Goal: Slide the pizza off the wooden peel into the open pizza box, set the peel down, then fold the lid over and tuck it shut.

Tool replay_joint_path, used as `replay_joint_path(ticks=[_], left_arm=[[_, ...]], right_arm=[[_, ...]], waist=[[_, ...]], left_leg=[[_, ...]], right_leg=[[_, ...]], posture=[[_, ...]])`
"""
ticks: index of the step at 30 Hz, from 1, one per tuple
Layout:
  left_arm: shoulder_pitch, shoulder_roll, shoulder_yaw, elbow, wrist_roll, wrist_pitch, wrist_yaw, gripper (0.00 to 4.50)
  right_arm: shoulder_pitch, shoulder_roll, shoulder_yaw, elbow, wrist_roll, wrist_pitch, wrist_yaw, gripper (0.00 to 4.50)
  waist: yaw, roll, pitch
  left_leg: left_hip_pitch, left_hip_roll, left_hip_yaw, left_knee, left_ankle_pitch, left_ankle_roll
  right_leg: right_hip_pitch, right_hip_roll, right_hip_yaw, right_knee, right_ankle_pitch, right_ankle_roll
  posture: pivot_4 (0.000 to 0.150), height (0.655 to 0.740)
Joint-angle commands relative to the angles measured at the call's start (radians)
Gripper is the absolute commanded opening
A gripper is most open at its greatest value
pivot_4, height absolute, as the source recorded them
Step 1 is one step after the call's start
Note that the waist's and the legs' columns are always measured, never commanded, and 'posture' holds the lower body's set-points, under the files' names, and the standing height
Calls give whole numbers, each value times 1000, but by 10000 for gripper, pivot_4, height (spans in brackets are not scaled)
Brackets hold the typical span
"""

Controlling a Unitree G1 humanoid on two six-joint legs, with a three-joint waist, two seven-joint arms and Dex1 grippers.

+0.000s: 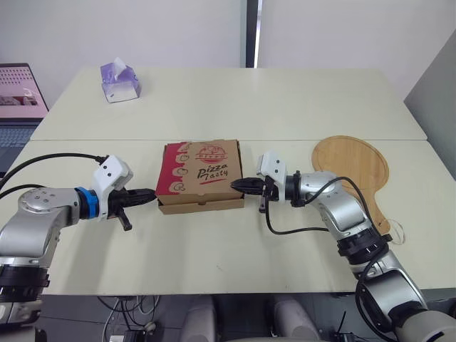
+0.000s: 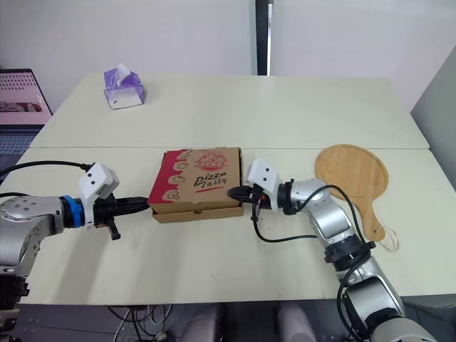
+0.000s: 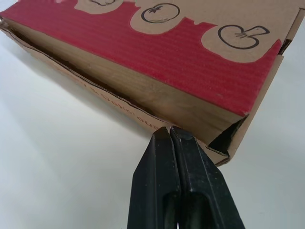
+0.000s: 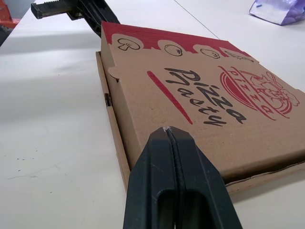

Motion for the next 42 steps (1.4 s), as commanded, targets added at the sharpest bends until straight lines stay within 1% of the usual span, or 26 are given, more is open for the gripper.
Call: replay_joint_path(ticks=[1,12,15,21,24,28,31,36,42], left_arm=[[-24,0,1,-18,-11,-1,-21,0],[-20,14,4,-36,-7,26,-31,0],[-14,40,12,-18,14,8,-36,0],[-54,84,75,23,-12,-10,-55,0],[-67,75,84,-7,-39,0,-63,0],[-62,23,63,-74,-60,17,-33,0],[-45,-9,27,-87,-26,3,-4,0],[-14,-26,-58,-31,103,-113,36,0],[-22,-38,-72,-11,119,-125,36,0]], right_arm=[[-7,0,-3,-37,3,-4,-5,293],[-11,7,-5,-26,-4,-11,-8,293],[-13,8,-5,-24,-6,-14,-6,293],[-19,8,-9,-18,-7,-17,-4,293],[-23,7,-11,-11,-8,-23,-2,293],[-28,9,-9,-8,-8,-26,0,293],[-31,12,-6,-5,-10,-28,0,293],[-31,15,6,-6,-18,-31,0,293],[-46,5,45,0,-77,-7,-26,293]], waist=[[0,0,0],[-2,0,0],[-2,0,0],[-2,0,0],[-1,0,0],[-1,0,0],[-3,0,0],[-4,0,0],[-4,0,0]], left_leg=[[0,0,0,0,0,0],[0,0,0,0,0,0],[0,0,0,0,0,0],[0,0,0,0,0,0],[0,0,0,0,0,0],[0,0,0,0,0,0],[0,0,0,0,0,0],[0,0,0,0,0,0],[1,0,0,0,0,0]], right_leg=[[0,0,0,0,0,0],[0,0,0,0,0,0],[0,0,0,0,0,0],[0,0,0,0,0,0],[0,0,0,0,0,0],[0,0,0,0,0,0],[0,0,0,0,0,0],[0,0,0,0,0,0],[0,0,0,0,0,0]], posture=[[1500,7400],[1500,7400],[1500,7400],[1500,7400],[1500,7400],[1500,7400],[1500,7400],[1500,7400],[1500,7400]])
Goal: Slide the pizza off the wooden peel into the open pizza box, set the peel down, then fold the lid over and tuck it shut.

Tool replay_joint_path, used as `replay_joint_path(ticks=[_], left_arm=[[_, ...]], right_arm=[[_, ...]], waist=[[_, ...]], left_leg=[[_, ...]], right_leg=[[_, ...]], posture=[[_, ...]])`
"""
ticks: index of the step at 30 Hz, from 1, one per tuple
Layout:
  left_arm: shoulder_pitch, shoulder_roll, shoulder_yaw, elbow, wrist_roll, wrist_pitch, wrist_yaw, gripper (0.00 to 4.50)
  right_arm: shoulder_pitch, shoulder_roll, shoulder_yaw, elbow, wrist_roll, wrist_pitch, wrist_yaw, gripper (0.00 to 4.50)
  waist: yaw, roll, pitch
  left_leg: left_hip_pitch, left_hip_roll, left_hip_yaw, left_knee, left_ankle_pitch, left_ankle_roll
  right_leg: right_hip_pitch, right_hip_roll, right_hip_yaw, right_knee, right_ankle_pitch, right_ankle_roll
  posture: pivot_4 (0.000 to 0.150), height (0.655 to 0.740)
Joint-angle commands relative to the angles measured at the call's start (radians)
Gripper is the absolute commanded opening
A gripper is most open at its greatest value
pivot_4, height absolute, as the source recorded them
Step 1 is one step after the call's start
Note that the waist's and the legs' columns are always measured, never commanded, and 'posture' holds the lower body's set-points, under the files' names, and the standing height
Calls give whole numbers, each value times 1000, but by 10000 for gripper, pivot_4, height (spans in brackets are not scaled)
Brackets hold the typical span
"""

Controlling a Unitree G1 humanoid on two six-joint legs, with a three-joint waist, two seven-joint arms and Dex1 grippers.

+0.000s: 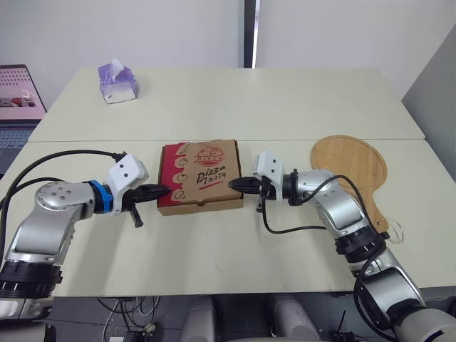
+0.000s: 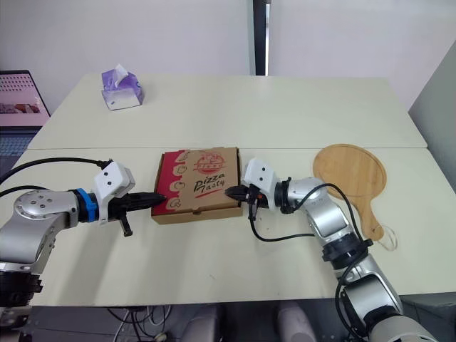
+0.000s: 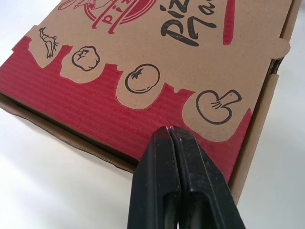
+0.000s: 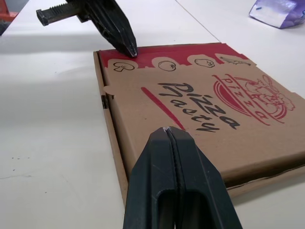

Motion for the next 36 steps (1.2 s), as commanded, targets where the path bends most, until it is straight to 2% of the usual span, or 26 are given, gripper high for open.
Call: replay_joint_path(ticks=[1,8,15,20,25,30,36], left_arm=[[-1,-2,-12,24,21,-4,2,0],[-9,-6,-28,31,28,-9,-4,0],[-9,-8,-37,39,36,-15,-8,0],[-25,-37,53,21,-68,45,-3,0],[-50,-45,164,35,-127,119,69,0],[-69,-27,226,99,-96,107,149,0],[-23,-15,154,141,7,45,175,0]], right_arm=[[-24,-12,31,-3,-46,1,-12,293],[-14,-32,76,32,-112,-12,-16,293],[-7,-25,57,34,-96,-1,-21,293],[-24,12,-33,23,-6,-9,-33,293],[-61,29,-113,59,26,-53,-77,293],[-104,19,-113,182,-56,-100,-162,293],[-100,7,-34,279,-153,-125,-169,293]], waist=[[0,0,0],[0,0,0],[0,0,-1],[1,0,-1],[0,0,-1],[-1,0,-1],[-1,0,-1]], left_leg=[[0,0,0,0,0,0],[1,0,0,0,0,0],[2,0,0,0,0,0],[2,0,0,0,0,0],[1,0,-1,0,0,0],[1,0,0,0,0,0],[1,0,1,0,0,0]], right_leg=[[0,0,0,0,0,0],[0,0,0,0,0,0],[2,0,0,0,0,0],[2,0,-1,0,0,0],[1,0,-1,0,0,0],[0,0,0,1,0,0],[-1,0,0,0,0,0]], posture=[[1500,7400],[1500,7400],[1500,7400],[1500,7400],[1500,7400],[1500,7400],[1500,7400]])
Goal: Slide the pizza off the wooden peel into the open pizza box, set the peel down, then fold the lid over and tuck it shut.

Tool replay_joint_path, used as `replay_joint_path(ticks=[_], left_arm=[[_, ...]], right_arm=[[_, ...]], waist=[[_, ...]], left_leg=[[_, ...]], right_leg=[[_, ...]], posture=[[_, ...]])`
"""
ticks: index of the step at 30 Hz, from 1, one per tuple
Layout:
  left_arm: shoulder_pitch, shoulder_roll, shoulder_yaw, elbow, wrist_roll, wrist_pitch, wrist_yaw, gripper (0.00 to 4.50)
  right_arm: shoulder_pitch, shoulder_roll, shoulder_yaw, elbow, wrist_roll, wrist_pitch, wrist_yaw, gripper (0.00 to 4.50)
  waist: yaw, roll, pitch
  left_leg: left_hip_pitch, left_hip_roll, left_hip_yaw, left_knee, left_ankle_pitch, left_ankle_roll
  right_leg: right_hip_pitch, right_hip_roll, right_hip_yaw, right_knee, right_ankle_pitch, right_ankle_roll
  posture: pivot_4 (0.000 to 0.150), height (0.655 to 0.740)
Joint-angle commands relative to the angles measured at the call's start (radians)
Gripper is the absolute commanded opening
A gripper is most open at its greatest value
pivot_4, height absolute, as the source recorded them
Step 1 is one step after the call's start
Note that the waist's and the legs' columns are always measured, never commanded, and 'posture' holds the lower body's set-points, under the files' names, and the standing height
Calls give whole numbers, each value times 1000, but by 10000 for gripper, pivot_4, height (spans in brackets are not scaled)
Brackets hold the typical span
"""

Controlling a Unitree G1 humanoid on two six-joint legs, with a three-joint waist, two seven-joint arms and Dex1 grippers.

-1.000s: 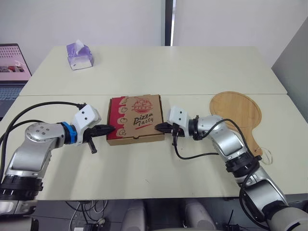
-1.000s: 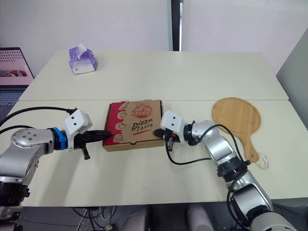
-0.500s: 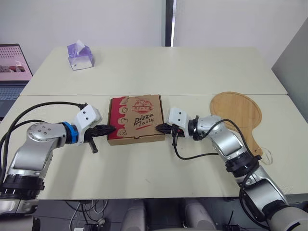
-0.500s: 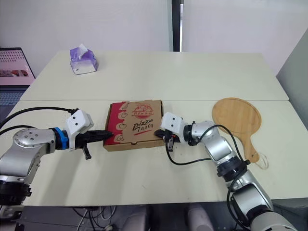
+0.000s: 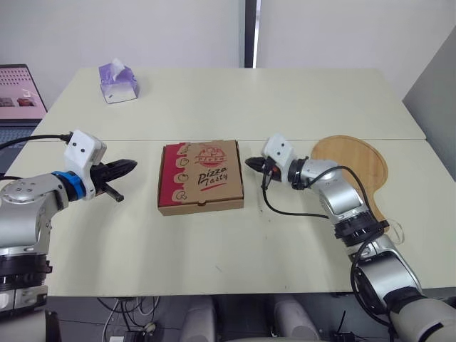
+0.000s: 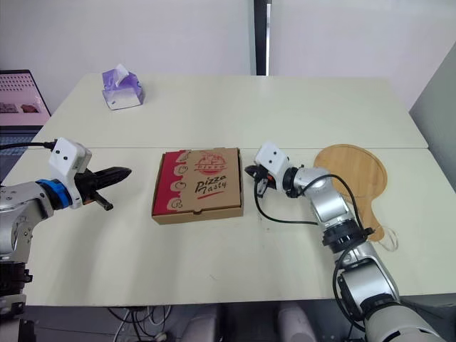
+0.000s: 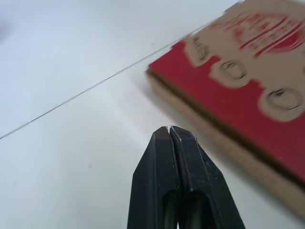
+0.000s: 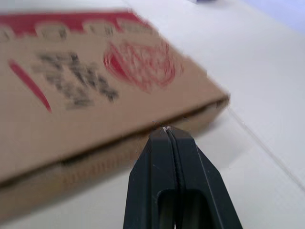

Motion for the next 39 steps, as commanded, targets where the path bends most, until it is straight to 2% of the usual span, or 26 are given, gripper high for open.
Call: replay_joint_path(ticks=[1,5,13,18,25,39], left_arm=[[37,9,-51,-25,49,-41,-10,0],[53,-39,-103,-45,50,-38,-16,0],[41,-90,-169,-110,32,-6,-59,0],[73,-91,-204,-193,4,23,-116,0],[76,-144,-280,-329,-6,79,-131,0],[80,-177,-331,-343,16,90,-144,0]], right_arm=[[-6,0,38,7,-45,-30,-5,293],[12,16,60,-17,-41,-12,27,293],[109,25,73,-241,46,136,124,293],[154,-9,68,-349,54,201,129,293],[197,-94,38,-445,73,259,156,293],[286,-176,26,-632,130,397,195,293]], waist=[[0,0,0],[1,0,0],[2,0,0],[3,0,0],[14,0,0],[17,0,0]], left_leg=[[0,0,0,0,0,0],[0,0,0,0,0,0],[0,0,-1,0,0,0],[0,0,0,0,0,0],[0,0,0,0,0,0],[0,-1,0,0,0,0]], right_leg=[[0,0,0,0,0,0],[0,0,0,0,0,0],[1,0,0,0,0,0],[1,0,0,0,0,0],[2,-1,0,0,0,0],[2,0,0,0,0,0]], posture=[[1500,7400],[1500,7400],[1500,7400],[1500,7400],[1500,7400],[1500,7400]])
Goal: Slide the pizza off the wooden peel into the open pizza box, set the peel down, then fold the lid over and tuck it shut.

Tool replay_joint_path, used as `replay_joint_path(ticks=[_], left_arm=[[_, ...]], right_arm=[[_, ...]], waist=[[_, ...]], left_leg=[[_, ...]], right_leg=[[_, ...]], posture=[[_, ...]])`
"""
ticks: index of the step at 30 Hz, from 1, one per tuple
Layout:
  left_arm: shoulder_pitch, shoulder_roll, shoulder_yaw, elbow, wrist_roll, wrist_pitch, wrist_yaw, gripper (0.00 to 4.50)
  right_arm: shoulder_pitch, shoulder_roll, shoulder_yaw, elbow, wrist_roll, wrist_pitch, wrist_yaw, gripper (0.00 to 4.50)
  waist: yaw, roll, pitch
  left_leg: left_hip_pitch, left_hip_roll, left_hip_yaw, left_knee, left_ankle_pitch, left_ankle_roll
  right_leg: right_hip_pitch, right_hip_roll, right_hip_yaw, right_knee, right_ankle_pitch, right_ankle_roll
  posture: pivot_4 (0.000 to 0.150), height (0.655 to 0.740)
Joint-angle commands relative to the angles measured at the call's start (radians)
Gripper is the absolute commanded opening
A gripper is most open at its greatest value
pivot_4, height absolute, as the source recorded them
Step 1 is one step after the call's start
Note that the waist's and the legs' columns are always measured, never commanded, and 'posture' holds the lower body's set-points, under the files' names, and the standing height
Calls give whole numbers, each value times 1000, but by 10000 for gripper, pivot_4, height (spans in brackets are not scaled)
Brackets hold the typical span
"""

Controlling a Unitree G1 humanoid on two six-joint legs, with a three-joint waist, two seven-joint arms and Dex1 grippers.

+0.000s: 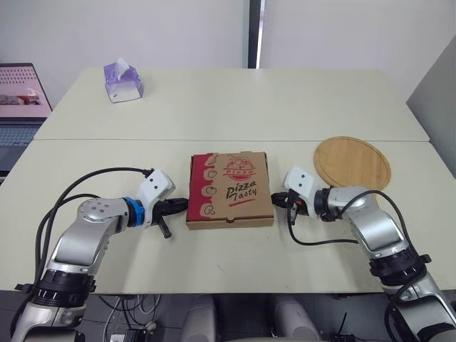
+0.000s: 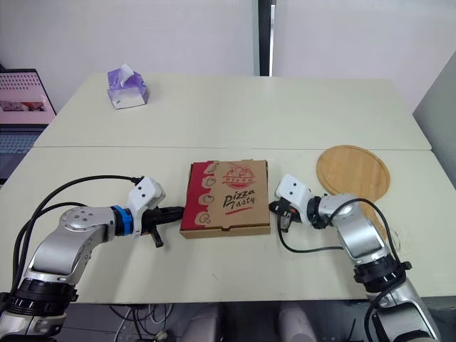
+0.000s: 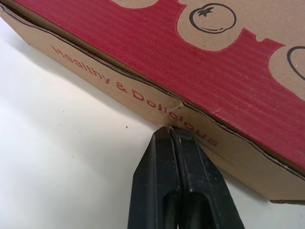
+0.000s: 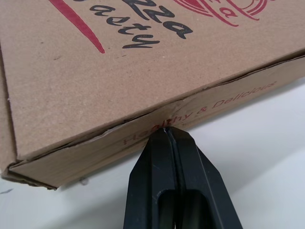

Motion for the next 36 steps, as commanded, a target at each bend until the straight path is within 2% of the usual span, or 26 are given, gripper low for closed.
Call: replay_joint_path(ticks=[1,11,16,20,29,34,36], left_arm=[[-3,-29,-71,-82,-31,-16,-50,0],[4,-5,-55,-69,-21,-30,-54,0],[9,73,6,19,26,-135,-58,0],[24,125,82,41,-15,-175,-95,0],[87,152,150,-177,-183,-93,-176,0],[118,155,86,-241,-150,-83,-154,0],[113,148,50,-231,-118,-98,-135,0]], right_arm=[[-2,20,37,-96,72,-8,49,293],[-6,5,47,-56,50,-47,45,293],[-4,-60,24,9,9,-172,40,293],[-10,-101,-28,57,26,-256,46,293],[-10,-92,-100,-63,278,-129,154,293],[25,-95,-38,-119,282,-111,157,293],[42,-110,7,-116,237,-147,163,293]], waist=[[0,0,0],[1,0,0],[0,0,0],[-3,0,0],[-1,0,0],[0,0,0],[1,0,0]], left_leg=[[0,0,0,0,0,0],[0,0,0,0,0,0],[0,0,0,0,0,0],[0,1,1,0,0,0],[0,2,0,0,0,0],[0,1,0,0,0,0],[0,1,0,0,0,0]], right_leg=[[0,0,0,0,0,0],[0,0,0,0,0,0],[0,0,0,0,0,0],[0,0,0,0,0,0],[1,0,0,-1,0,0],[1,0,0,-1,0,0],[1,0,0,-1,0,0]], posture=[[1500,7400],[1500,7400],[1500,7400],[1500,7400],[1500,7400],[1500,7400],[1500,7400]])
